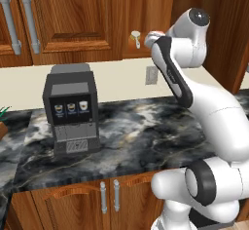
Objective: Locate and retrieve the bar soap and dish brush from the cabinet. Place them next to the sink.
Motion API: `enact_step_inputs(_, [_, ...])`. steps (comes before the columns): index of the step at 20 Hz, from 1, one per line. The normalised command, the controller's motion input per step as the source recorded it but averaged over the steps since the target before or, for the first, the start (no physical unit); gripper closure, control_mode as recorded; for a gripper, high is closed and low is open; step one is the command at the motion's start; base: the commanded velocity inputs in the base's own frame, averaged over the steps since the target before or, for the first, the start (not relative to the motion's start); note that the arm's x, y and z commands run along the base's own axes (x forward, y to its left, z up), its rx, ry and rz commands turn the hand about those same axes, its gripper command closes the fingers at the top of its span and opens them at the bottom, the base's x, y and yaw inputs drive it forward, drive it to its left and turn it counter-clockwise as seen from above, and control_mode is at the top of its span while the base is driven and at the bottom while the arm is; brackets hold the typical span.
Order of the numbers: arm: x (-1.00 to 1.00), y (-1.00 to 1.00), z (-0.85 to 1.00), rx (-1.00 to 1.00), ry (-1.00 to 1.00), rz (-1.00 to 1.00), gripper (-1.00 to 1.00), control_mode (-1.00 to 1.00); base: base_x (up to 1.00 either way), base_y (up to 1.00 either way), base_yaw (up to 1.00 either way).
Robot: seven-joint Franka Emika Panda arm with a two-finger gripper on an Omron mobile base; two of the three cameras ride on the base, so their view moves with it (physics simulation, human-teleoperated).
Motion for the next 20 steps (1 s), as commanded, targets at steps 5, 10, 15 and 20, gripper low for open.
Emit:
enact_step_inputs(5, [0.5,0.0,0.08,0.01,-0.09,0.06,-1.0,-1.0,0.0,0.0,0.0])
enact_step_inputs(10, [0.48,0.0,0.14,-0.02,-0.03,0.11,-1.0,-1.0,0.0,0.0,0.0])
enact_step_inputs(15, [0.4,0.02,0.19,-0.07,0.02,0.09,-1.0,-1.0,0.0,0.0,0.0])
enact_step_inputs(20, [0.2,0.06,0.04,-0.04,0.0,0.02,-1.0,-1.0,0.0,0.0,0.0])
